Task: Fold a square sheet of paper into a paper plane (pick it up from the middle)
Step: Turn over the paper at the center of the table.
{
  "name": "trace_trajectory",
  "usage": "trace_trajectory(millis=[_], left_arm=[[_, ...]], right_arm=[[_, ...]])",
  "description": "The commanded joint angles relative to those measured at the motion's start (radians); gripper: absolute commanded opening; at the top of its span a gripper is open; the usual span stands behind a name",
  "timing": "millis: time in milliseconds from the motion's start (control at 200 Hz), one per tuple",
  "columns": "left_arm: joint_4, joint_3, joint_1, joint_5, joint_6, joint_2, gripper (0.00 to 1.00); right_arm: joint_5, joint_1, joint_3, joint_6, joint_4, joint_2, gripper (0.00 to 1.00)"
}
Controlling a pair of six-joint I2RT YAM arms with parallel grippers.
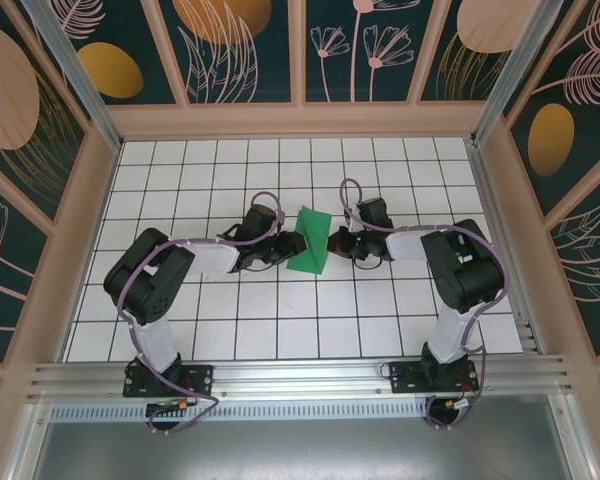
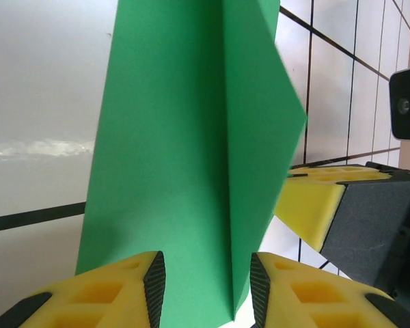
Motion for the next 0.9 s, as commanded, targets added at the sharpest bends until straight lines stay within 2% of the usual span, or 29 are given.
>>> trace_trajectory(millis=[0, 505, 706, 816, 896], left_arm=[[0.059, 0.019, 0.003, 0.049, -0.015, 0.027, 0.41], [0.161, 0.034, 0.003, 0.127, 0.002, 0.059, 0.45], [0.166, 0.061, 0.003, 0.139, 0.015, 0.095, 0.39], [0.140, 0.075, 0.003, 0.121, 0.059, 0.098, 0.35], [0.128, 0.084, 0.003, 0.106, 0.096, 0.100, 0.28]], right_arm=[[-0.019, -0.006, -0.017, 0.020, 0.045, -0.039, 0.04], [-0.020, -0.009, -0.013, 0.020, 0.027, -0.032, 0.04], [-0.034, -0.011, -0.007, 0.021, 0.022, -0.049, 0.06], [-0.035, -0.025, 0.001, 0.017, 0.000, -0.092, 0.13], [-0.020, -0.045, 0.009, 0.009, -0.030, -0.138, 0.24]])
